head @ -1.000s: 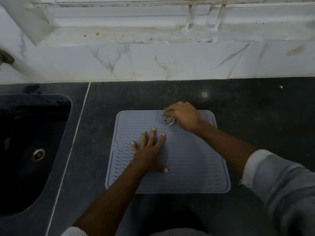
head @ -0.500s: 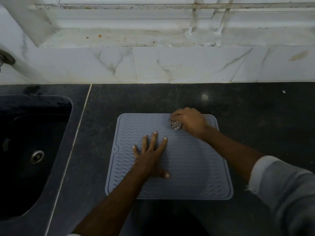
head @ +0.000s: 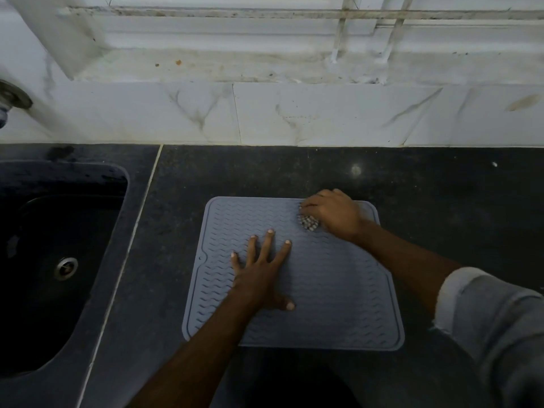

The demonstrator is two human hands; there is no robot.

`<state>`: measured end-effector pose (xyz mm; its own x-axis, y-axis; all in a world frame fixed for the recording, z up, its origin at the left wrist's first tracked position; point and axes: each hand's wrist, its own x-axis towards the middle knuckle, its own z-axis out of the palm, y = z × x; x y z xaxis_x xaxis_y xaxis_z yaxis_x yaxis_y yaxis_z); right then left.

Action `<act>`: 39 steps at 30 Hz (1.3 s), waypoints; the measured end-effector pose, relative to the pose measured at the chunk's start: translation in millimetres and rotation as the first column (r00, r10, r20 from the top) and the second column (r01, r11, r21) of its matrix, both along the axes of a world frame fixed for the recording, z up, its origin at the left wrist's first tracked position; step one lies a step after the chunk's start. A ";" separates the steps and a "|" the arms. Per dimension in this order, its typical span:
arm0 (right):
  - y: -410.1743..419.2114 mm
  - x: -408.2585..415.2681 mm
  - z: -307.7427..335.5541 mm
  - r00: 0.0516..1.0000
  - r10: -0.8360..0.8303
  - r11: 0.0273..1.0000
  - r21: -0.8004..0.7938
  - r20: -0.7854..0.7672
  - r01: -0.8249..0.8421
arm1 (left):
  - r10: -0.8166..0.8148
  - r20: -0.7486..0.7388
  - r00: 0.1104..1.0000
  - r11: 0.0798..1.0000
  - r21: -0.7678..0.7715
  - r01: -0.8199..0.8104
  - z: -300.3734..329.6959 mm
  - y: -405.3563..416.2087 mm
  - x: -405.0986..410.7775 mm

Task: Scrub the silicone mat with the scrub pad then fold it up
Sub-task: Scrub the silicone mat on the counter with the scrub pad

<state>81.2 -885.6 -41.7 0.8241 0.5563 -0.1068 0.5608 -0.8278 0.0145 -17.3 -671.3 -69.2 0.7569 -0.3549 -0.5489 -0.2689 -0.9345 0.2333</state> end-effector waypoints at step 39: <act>-2.2 -14.1 -16.1 0.999 -0.045 0.999 0.007 -0.006 0.045 | 0.033 0.024 0.999 0.991 -0.130 -0.030 14.8 27.0 3.7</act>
<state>67.1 -887.7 -57.8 0.8477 0.5194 -0.1073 0.5230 -0.8523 0.0055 -13.6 -644.3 -54.4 0.7822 -0.3975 -0.4796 -0.2474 -0.9049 0.3464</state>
